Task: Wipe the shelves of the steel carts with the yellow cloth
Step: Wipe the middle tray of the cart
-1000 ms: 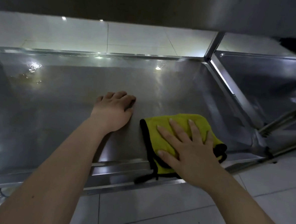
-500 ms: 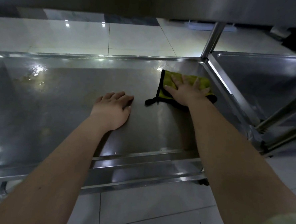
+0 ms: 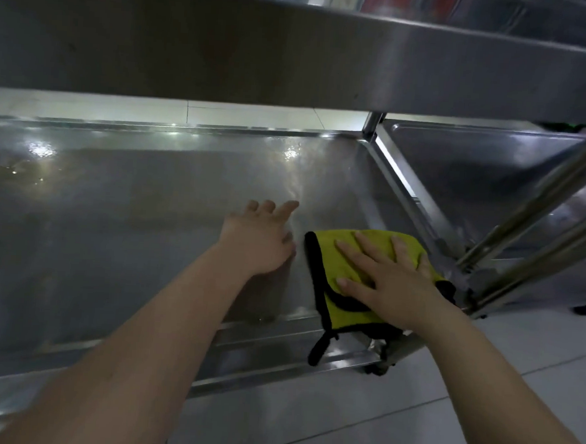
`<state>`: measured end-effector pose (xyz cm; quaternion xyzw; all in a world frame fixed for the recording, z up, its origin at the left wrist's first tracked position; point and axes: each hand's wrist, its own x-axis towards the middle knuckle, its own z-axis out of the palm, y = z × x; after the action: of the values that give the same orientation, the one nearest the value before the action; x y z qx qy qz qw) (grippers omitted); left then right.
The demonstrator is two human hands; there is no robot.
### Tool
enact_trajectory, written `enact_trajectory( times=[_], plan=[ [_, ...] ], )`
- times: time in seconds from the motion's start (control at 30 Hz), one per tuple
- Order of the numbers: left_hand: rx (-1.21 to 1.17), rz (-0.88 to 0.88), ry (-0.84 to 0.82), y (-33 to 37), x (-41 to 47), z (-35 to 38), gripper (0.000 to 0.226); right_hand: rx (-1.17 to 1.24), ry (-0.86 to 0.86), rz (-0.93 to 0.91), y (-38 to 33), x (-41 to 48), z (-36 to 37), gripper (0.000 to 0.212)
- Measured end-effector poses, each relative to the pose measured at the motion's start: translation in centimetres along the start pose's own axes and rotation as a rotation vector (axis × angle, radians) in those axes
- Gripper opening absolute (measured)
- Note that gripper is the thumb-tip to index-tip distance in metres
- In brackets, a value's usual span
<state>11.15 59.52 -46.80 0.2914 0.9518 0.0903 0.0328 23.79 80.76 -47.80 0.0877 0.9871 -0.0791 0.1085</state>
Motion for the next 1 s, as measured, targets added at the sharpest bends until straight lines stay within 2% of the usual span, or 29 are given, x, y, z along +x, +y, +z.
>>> enact_trajectory(
  times=[0.1,0.3,0.43,0.6,0.77,1.0],
  plan=[
    [0.042,-0.019,0.047,0.0,-0.4,0.6,0.058,-0.010,0.045,0.048,0.9,6.6,-1.2,0.063],
    [-0.013,-0.031,0.137,-1.8,-1.9,-0.3,0.048,0.138,0.001,0.234,1.7,16.6,-4.4,0.072],
    [0.023,-0.079,0.086,-3.8,-3.5,-0.7,0.046,0.112,0.033,0.205,0.7,13.2,-3.4,0.072],
    [-0.026,-0.056,0.136,-4.7,-4.3,-0.8,0.044,0.075,0.038,0.173,-0.7,1.8,0.9,0.073],
    [-0.115,-0.069,0.165,-5.2,-5.1,-1.3,0.040,0.013,0.078,0.102,-7.2,-0.8,2.3,0.067],
    [-0.263,-0.112,0.159,-8.9,-7.9,-2.9,0.046,-0.104,0.039,-0.225,-24.3,0.1,5.1,0.076]
  ],
)
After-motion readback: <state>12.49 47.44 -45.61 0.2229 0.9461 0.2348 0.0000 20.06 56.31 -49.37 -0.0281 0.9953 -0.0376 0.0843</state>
